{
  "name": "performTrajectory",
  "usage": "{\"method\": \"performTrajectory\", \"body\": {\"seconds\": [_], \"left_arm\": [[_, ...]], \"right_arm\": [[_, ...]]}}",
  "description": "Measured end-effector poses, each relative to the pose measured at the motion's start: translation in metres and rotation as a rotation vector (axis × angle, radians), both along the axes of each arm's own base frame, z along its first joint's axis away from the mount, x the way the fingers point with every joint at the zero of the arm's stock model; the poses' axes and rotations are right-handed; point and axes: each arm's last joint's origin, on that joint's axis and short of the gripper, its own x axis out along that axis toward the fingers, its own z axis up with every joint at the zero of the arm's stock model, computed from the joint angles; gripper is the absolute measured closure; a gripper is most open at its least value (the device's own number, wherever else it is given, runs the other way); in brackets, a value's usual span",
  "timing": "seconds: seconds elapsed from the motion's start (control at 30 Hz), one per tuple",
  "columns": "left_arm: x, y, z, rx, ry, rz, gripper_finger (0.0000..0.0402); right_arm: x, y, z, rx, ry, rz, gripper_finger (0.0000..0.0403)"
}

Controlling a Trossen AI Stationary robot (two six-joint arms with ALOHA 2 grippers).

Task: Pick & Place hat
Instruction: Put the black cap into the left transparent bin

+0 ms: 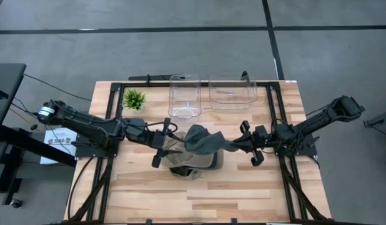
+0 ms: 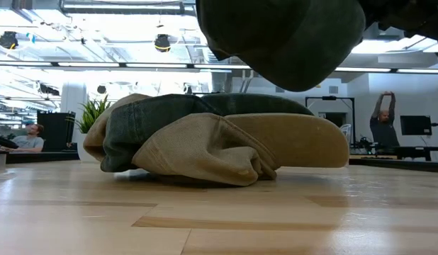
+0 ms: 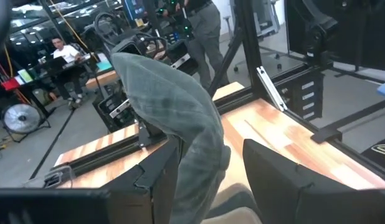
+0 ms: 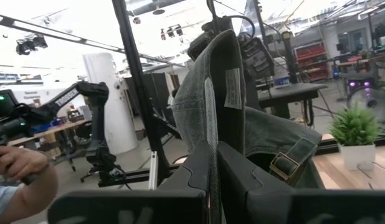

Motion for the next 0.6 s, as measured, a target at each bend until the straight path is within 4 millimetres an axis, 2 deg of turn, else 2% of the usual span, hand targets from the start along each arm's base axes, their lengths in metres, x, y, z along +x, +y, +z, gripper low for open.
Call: {"method": "performTrajectory", "body": {"seconds": [0.3, 0.6], "left_arm": [[0.019, 0.008, -0.020, 0.017, 0.060, 0.044, 0.0224], [0.026, 0.008, -0.020, -0.002, 0.005, 0.010, 0.0224]], "right_arm": [[0.000, -0.001, 0.000, 0.000, 0.003, -0.005, 0.0395], [0.000, -0.001, 0.000, -0.001, 0.002, -0.002, 0.0395]]}}
